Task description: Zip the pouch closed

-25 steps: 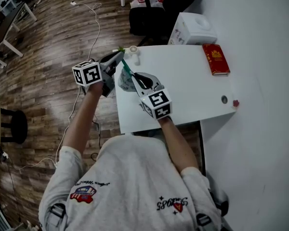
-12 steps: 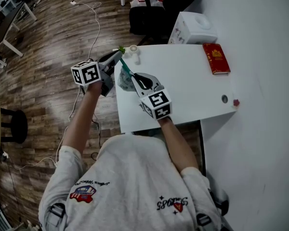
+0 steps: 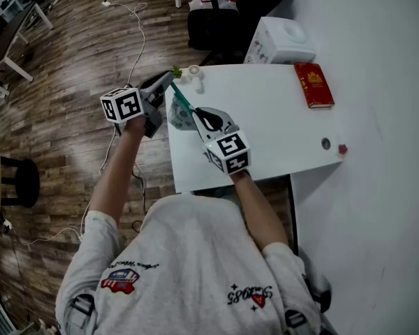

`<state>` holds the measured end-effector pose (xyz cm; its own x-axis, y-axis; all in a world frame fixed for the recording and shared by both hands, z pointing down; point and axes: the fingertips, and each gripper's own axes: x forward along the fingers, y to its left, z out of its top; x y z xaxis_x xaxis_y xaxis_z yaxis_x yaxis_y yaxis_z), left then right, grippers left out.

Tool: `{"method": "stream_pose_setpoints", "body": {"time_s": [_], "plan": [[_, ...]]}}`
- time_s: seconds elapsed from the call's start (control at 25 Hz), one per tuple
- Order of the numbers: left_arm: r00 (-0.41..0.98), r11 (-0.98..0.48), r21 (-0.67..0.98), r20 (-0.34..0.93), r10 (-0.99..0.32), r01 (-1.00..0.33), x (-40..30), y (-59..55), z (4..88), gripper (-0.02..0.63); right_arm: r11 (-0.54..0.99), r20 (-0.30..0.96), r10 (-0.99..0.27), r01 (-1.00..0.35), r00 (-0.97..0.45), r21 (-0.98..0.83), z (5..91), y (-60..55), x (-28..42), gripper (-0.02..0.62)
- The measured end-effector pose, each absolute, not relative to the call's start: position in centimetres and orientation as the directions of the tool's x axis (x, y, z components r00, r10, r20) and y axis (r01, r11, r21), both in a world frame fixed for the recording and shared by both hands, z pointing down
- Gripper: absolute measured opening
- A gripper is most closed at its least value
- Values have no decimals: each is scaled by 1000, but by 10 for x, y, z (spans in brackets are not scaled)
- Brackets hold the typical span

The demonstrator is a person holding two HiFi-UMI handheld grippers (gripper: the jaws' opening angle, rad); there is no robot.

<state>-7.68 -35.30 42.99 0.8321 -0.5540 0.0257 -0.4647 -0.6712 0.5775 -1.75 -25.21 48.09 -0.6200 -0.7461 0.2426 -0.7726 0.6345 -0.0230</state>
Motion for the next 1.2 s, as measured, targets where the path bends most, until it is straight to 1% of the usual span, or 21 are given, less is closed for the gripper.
{"method": "stream_pose_setpoints", "body": {"time_s": [0.28, 0.4, 0.88, 1.2], "plan": [[824, -663, 581, 24, -566, -472, -81, -356, 432, 17, 637, 244, -747, -771, -619, -6, 480, -253, -20, 23], [820, -660, 580, 23, -572, -477, -83, -358, 431, 17, 638, 259, -744, -770, -616, 0, 482, -251, -19, 6], [809, -652, 572, 36, -586, -498, -87, -363, 436, 17, 639, 246, -749, -769, -616, 18, 482, -254, -22, 5], [790, -644, 558, 35, -613, -524, -102, -374, 435, 17, 657, 266, -725, -754, -635, -7, 491, -258, -36, 6]]}}
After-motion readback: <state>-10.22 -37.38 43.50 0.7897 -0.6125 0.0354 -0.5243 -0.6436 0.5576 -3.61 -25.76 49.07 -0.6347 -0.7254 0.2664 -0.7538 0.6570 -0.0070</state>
